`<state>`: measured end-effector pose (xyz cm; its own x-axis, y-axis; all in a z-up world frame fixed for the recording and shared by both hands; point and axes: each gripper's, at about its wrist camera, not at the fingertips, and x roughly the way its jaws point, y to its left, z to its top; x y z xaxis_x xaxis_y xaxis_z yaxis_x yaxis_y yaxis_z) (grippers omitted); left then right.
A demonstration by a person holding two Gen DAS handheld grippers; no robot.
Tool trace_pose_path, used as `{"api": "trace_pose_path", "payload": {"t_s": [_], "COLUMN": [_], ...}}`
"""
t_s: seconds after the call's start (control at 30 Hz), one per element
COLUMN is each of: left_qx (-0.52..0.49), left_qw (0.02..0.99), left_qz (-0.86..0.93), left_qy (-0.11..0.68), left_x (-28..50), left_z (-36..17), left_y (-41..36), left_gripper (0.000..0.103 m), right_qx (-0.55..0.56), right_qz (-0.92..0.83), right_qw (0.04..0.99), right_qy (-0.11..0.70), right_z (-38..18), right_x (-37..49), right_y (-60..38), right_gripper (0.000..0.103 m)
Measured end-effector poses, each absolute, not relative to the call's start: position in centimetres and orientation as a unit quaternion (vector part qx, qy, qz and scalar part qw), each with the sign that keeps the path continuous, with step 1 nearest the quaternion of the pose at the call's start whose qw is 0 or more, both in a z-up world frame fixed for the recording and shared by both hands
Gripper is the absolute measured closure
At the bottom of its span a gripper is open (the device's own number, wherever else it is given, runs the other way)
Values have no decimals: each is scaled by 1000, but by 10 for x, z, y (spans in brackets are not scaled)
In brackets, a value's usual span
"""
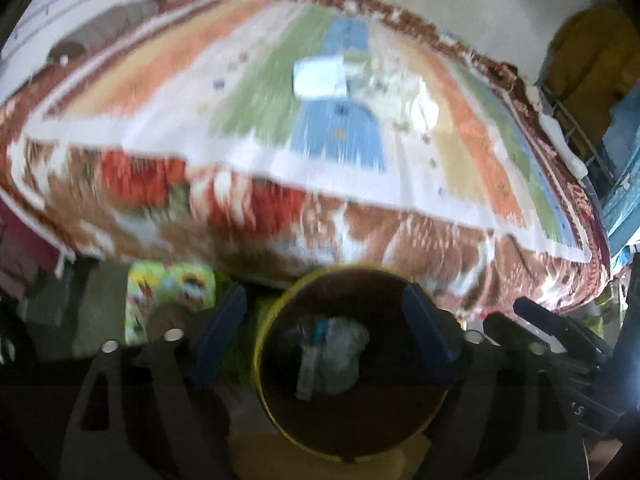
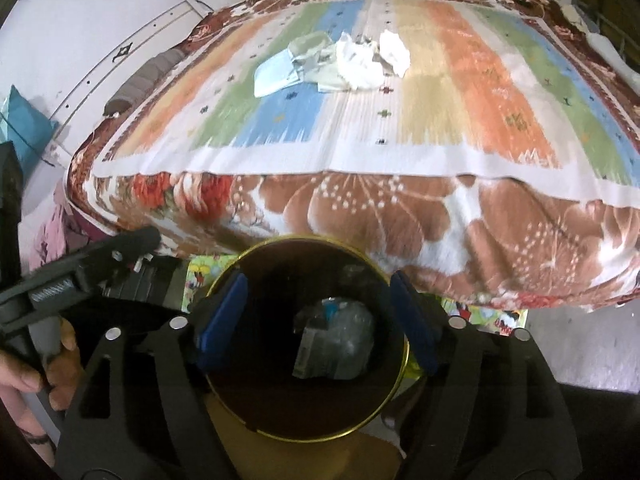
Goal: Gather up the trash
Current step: 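Open both tools to drop the box and plastic bag into the bin, then move both open tools back over the trash on the bed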
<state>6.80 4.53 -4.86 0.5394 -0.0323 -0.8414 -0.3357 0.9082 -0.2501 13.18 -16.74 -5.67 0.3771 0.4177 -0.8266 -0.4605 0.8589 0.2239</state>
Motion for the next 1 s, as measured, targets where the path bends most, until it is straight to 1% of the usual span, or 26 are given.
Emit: {"api": "trace_pose_path", "payload": {"t_s": [0.1, 0.17, 0.23, 0.33, 0.5, 0.7, 1.0], "left_qx": [-203, -231, -224, -199, -190, -165, -80], "left_qw": [850, 842, 847, 857, 850, 857, 859], "left_qz": [87, 69, 78, 99, 96, 92, 120], "left_qy": [477, 482, 476, 466, 483, 480, 491], "left_x": [79, 87, 93, 101, 124, 146, 185], "left_z": [-46, -45, -40, -33, -34, -27, -29], "left_y": [53, 59, 64, 67, 77, 85, 92], "left_gripper": [17, 10, 6, 6, 6, 6, 6], "right_qx": [-17, -16, -23, -36, -44, -61, -66], "right_qz": [271, 269, 268, 266, 269, 270, 254], "right_qw": [826, 828, 830, 835, 836, 843, 856], "right_qy": [494, 492, 488, 481, 477, 462, 446], "right_z": [-54, -51, -47, -42, -37, -28, -17], "right_x": [139, 145, 151, 158, 170, 184, 223], "right_y": [-168, -169, -168, -166, -159, -151, -143], "right_gripper": [27, 21, 15, 9, 9, 9, 9]}}
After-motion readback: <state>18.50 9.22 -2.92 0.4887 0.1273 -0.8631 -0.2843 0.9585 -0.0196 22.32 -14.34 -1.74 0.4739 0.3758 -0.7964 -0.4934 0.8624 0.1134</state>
